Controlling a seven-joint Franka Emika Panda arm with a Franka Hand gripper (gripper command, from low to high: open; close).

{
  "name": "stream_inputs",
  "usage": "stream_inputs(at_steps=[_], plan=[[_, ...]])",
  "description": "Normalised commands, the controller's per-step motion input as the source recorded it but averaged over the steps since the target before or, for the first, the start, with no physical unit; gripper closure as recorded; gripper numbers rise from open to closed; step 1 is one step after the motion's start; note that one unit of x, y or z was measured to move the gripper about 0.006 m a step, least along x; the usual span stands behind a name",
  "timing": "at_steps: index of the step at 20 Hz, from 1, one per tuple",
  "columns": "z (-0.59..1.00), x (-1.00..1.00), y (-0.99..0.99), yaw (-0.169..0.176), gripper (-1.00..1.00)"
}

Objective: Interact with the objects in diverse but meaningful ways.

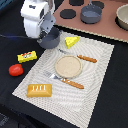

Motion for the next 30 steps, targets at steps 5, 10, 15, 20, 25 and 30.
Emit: stream_inputs(at_steps=[5,10,15,20,25,30], plan=[[-0.26,0.01,-0.04,0.000,-1.00],[-0.27,0.00,-0.03,0.000,-1.00],[-0.26,0.00,-0.01,0.000,-1.00],[-0.15,0.01,-0.01,0.000,-1.00],[-0.04,0.00,0.00,0.000,-1.00],[-0.04,0.00,0.00,0.000,1.00]])
